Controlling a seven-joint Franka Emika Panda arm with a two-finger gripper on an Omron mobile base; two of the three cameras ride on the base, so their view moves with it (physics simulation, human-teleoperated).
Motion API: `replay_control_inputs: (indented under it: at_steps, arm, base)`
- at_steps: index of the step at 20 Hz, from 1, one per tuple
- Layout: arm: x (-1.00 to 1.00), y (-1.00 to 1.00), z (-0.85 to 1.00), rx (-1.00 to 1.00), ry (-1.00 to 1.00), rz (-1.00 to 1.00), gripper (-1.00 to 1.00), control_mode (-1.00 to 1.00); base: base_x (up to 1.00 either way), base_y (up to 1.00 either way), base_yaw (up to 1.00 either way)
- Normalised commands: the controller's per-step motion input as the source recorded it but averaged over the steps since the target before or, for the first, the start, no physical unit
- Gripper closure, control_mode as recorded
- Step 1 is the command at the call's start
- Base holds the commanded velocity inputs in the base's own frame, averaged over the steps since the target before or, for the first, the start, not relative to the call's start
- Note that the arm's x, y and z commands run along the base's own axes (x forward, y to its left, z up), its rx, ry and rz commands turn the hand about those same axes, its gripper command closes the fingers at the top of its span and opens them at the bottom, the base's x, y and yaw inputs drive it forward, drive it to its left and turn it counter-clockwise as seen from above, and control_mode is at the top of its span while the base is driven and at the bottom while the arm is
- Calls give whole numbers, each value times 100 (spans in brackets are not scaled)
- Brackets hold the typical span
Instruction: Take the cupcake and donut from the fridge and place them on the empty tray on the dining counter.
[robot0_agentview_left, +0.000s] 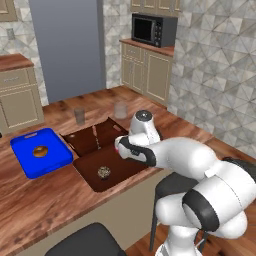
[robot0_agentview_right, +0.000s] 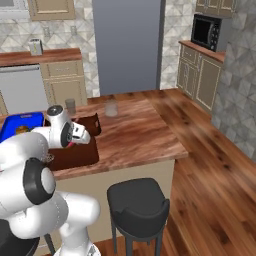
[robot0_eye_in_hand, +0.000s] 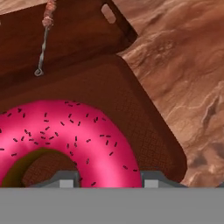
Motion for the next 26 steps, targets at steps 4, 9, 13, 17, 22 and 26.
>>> replay_control_inputs:
  at_steps: [4,9,13,17,22,26]
  arm:
    - [38,9,-31,0,2,0,100,-100]
    - [24,15,-30,0,5,0,100,-100]
    - [29,12,-43,0,8,0,100,-100]
    - [35,8,-35,0,10,0,100,-100]
    - [37,2,-33,0,7,0,100,-100]
    - [18,14,-44,-3,1,0,100,-100]
  base:
    - [0,0,0]
    - [0,0,0]
    - [0,0,0]
    - [0,0,0]
    - [0,0,0]
    - [0,0,0]
